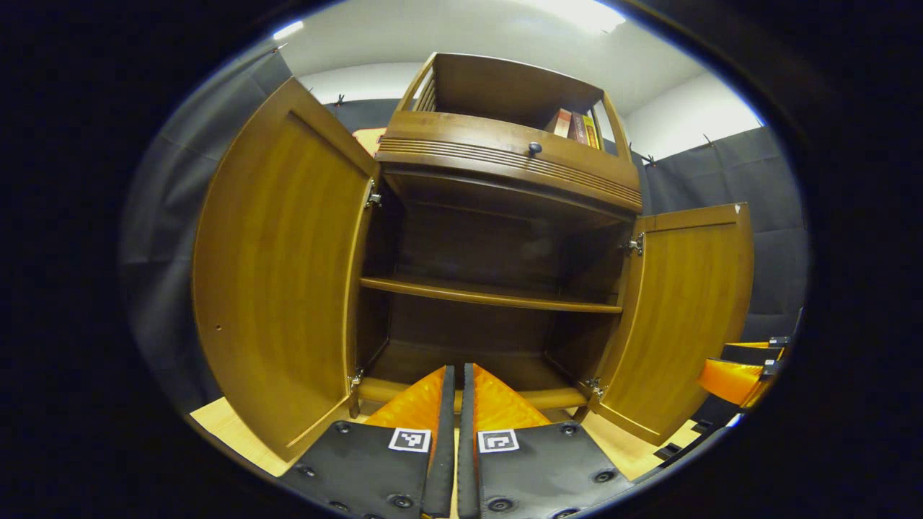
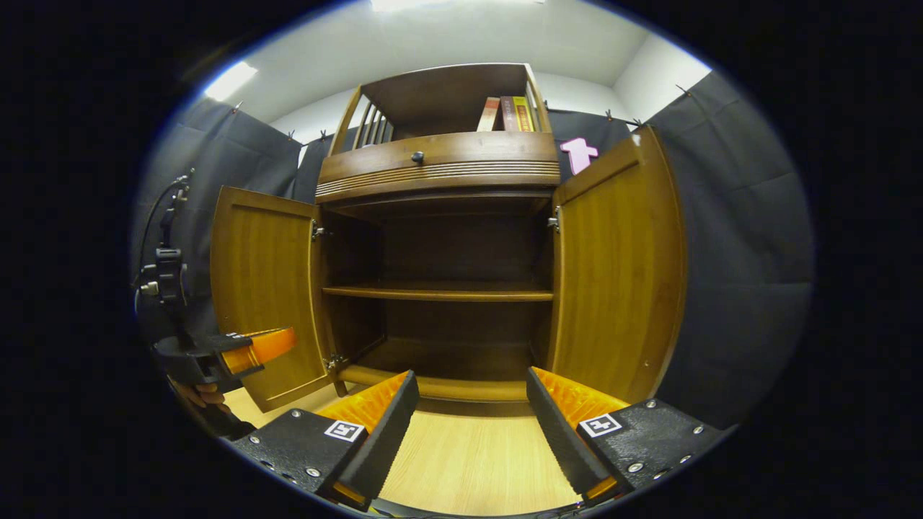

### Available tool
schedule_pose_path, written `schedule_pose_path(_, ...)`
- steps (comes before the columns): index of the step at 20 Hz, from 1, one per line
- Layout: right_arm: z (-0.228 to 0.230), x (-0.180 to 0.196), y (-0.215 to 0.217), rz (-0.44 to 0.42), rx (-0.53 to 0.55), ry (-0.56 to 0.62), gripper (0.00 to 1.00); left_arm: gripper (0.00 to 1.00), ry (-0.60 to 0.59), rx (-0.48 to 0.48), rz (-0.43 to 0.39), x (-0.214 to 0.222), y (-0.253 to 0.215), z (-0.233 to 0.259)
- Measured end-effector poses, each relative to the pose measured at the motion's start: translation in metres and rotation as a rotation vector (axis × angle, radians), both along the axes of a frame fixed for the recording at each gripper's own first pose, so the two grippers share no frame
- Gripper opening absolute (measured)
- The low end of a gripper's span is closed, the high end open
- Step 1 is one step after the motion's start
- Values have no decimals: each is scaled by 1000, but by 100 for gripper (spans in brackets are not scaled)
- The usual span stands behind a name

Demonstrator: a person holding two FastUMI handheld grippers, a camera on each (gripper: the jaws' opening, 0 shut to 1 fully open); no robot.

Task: Open the right door of the double-door shoe cabinet with the right hand, and open the left door with the left hand.

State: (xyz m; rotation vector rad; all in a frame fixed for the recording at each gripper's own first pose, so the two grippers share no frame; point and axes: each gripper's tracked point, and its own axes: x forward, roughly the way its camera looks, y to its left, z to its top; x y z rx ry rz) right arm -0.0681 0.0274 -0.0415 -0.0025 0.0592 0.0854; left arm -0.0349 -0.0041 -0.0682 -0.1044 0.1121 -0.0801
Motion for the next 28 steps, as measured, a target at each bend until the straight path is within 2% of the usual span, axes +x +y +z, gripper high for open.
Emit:
schedule_pose_path(1, 0, 1, -8, -9, -6, -3, 93, 10, -21, 30, 12, 4, -4, 4)
schedule_pose_path(2, -1, 2, -17, -21, -8, -4, 93, 10, -32, 61, 15, 6, -8, 4)
schedule_pose_path(4, -2, 2, -29, -32, 3, -10, 93, 18, -40, 89, 25, 8, -12, 2)
schedule_pose_path(5, -4, 4, -32, -31, 9, -6, 100, 2, -29, 81, 24, 10, -17, 1)
schedule_pose_path(6, 1, 4, -32, -28, 7, -3, 93, 2, -27, 78, 35, 10, -18, 0)
schedule_pose_path(7, 0, 3, -35, -28, -2, -2, 93, 10, -32, 74, 44, 11, -18, 0)
schedule_pose_path(8, -2, 4, -36, -26, -14, -1, 93, 12, -36, 67, 48, 14, -19, 0)
schedule_pose_path(11, -5, 4, -37, -12, -22, 9, 93, 12, -51, 60, 54, 17, -24, 4)
schedule_pose_path(15, -6, 6, -37, -5, 4, 20, 93, 27, -54, 53, 58, 22, -26, 3)
schedule_pose_path(18, -2, 8, -44, -15, 0, 14, 93, 60, -36, 34, 69, 24, -23, 0)
schedule_pose_path(22, -1, 16, -46, -25, 25, -2, 93, 88, -42, 60, 96, 28, -13, 0)
schedule_pose_path(23, -2, 18, -45, -24, 30, 0, 100, 94, -41, 74, 107, 29, -11, -1)
schedule_pose_path(25, -5, 18, -43, -17, 36, 6, 100, 95, -14, 97, 124, 28, -9, -7)
schedule_pose_path(26, -6, 18, -43, -14, 37, 6, 93, 95, -4, 91, 128, 27, -9, -10)
schedule_pose_path(27, -6, 18, -42, -10, 38, 8, 93, 96, -5, 78, 132, 25, -8, -10)
schedule_pose_path(28, -6, 19, -41, -8, 39, 7, 100, 96, -10, 71, 143, 24, -7, -10)
